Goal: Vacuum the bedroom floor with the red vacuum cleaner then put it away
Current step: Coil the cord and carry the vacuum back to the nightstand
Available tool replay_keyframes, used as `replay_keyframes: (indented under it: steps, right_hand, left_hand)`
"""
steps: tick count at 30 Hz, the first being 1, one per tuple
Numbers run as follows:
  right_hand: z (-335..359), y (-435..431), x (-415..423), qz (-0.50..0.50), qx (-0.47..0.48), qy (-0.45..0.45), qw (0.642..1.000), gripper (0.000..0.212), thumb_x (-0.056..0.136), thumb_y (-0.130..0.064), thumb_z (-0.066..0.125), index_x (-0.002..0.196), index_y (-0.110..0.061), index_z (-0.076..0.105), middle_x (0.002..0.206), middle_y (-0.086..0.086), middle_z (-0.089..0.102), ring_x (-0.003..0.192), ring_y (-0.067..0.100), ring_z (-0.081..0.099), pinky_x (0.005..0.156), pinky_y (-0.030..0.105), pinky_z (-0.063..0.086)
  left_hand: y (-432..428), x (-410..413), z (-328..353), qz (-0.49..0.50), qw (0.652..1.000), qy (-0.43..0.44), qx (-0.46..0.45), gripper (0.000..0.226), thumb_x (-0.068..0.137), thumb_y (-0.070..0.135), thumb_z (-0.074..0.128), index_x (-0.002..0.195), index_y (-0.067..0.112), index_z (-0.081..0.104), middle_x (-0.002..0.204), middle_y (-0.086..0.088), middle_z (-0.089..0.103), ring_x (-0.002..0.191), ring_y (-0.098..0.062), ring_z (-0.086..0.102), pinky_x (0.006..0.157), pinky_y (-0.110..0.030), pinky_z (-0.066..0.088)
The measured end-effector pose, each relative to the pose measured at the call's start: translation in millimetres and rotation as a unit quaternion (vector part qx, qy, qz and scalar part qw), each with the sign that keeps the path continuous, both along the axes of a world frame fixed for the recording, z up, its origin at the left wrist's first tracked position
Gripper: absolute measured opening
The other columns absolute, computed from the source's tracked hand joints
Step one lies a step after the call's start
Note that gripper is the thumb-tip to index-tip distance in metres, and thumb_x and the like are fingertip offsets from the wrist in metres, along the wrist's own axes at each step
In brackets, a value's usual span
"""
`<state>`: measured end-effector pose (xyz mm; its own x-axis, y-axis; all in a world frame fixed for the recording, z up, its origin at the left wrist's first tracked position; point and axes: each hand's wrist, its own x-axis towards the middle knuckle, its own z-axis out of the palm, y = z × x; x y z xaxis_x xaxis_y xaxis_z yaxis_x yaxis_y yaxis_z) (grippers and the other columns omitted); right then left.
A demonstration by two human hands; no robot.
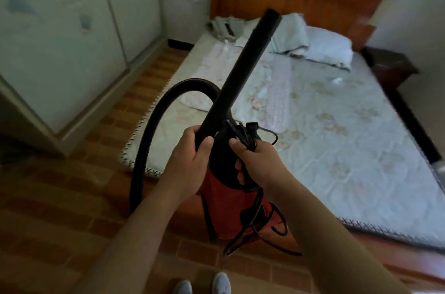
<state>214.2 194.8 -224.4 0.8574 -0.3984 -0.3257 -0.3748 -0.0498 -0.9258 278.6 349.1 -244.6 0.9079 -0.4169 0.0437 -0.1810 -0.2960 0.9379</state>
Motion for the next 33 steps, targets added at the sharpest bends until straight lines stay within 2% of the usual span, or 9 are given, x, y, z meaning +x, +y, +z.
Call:
replay_keyframes:
  steps: [4, 6, 12, 16, 18, 21, 25, 28, 33]
  right_hand:
    - [7.8, -32.4, -47.2, -0.102, -0.026, -0.006, 0.994, 0.033, 0.104, -0.032, 0.062, 0.087, -0.004, 0.058, 0.063, 0.007, 0.057, 0.044, 0.022, 0.052, 0.045, 0.028, 0.046]
    - [9.1, -49.4, -76.0, -0.153, -0.022, -0.008, 0.988, 0.032, 0.104, -0.032, 0.062, 0.095, -0.001, 0.06, 0.063, 0.007, 0.057, 0.044, 0.022, 0.052, 0.045, 0.029, 0.046]
    - [6.6, -104.3, -177.5, -0.28, 0.003, -0.023, 0.96, 0.027, 0.103, -0.033, 0.064, 0.101, -0.006, 0.059, 0.064, 0.007, 0.057, 0.046, 0.022, 0.052, 0.045, 0.029, 0.046]
    - [1.0, -148.2, -256.6, -0.344, 0.025, -0.028, 0.938, 0.027, 0.102, -0.033, 0.064, 0.103, -0.007, 0.059, 0.064, 0.007, 0.057, 0.046, 0.021, 0.051, 0.047, 0.031, 0.048]
    - [-2.6, -171.5, -298.1, -0.372, 0.034, -0.027, 0.927, 0.026, 0.102, -0.034, 0.065, 0.099, -0.008, 0.059, 0.063, 0.007, 0.056, 0.045, 0.021, 0.049, 0.046, 0.03, 0.048]
    - [-5.3, -204.7, -358.0, -0.398, 0.03, -0.031, 0.916, 0.026, 0.102, -0.034, 0.065, 0.092, -0.011, 0.059, 0.062, 0.007, 0.054, 0.043, 0.02, 0.048, 0.044, 0.028, 0.046]
    - [-1.3, -236.9, -430.7, -0.437, 0.028, -0.03, 0.899, 0.027, 0.102, -0.034, 0.064, 0.087, -0.013, 0.059, 0.063, 0.008, 0.053, 0.045, 0.02, 0.047, 0.046, 0.029, 0.045]
    - [5.2, -261.0, -479.4, -0.47, 0.019, -0.031, 0.882, 0.025, 0.102, -0.034, 0.065, 0.088, -0.013, 0.059, 0.064, 0.008, 0.054, 0.045, 0.02, 0.047, 0.046, 0.029, 0.045]
    - [0.8, -296.3, -549.3, -0.533, 0.014, -0.042, 0.845, 0.024, 0.102, -0.033, 0.065, 0.088, -0.013, 0.06, 0.065, 0.01, 0.055, 0.045, 0.021, 0.047, 0.046, 0.031, 0.043]
  left_hand:
    - [-43.7, -14.6, 1.7, -0.077, 0.997, -0.015, -0.013, 0.022, 0.106, 0.037, 0.047, 0.127, 0.032, 0.05, 0.078, 0.011, 0.056, 0.061, 0.004, 0.055, 0.059, -0.017, 0.038]
    - [-67.1, -27.1, 1.9, -0.105, 0.994, -0.025, -0.021, 0.022, 0.105, 0.037, 0.048, 0.126, 0.031, 0.052, 0.084, 0.01, 0.06, 0.068, 0.002, 0.056, 0.065, -0.023, 0.04]
    - [-153.3, -89.7, 8.7, -0.216, 0.975, -0.032, -0.04, 0.022, 0.105, 0.036, 0.047, 0.126, 0.029, 0.051, 0.098, 0.013, 0.063, 0.084, 0.006, 0.059, 0.072, -0.019, 0.042]
    - [-217.4, -154.6, 6.7, -0.266, 0.962, -0.033, -0.05, 0.019, 0.105, 0.037, 0.047, 0.122, 0.03, 0.053, 0.093, 0.008, 0.063, 0.076, 0.0, 0.059, 0.065, -0.014, 0.046]
    - [-250.1, -192.9, 3.5, -0.282, 0.958, -0.027, -0.049, 0.015, 0.105, 0.038, 0.047, 0.119, 0.034, 0.052, 0.093, 0.004, 0.065, 0.077, -0.005, 0.06, 0.065, -0.014, 0.046]
    - [-295.8, -248.5, -0.9, -0.308, 0.95, -0.018, -0.051, 0.013, 0.106, 0.038, 0.045, 0.117, 0.036, 0.051, 0.091, 0.0, 0.066, 0.07, -0.005, 0.058, 0.061, -0.013, 0.045]
    - [-344.3, -313.1, -4.9, -0.353, 0.935, -0.013, -0.044, 0.019, 0.106, 0.039, 0.044, 0.121, 0.03, 0.052, 0.094, 0.003, 0.065, 0.078, -0.011, 0.06, 0.065, -0.016, 0.046]
    - [-378.3, -357.5, -3.2, -0.389, 0.92, -0.01, -0.039, 0.024, 0.106, 0.038, 0.044, 0.127, 0.029, 0.052, 0.096, 0.006, 0.065, 0.082, -0.004, 0.061, 0.071, -0.023, 0.048]
    - [-440.7, -429.8, -2.0, -0.445, 0.895, -0.008, -0.033, 0.025, 0.106, 0.034, 0.046, 0.128, 0.023, 0.053, 0.094, 0.008, 0.065, 0.075, 0.009, 0.058, 0.06, -0.005, 0.042]
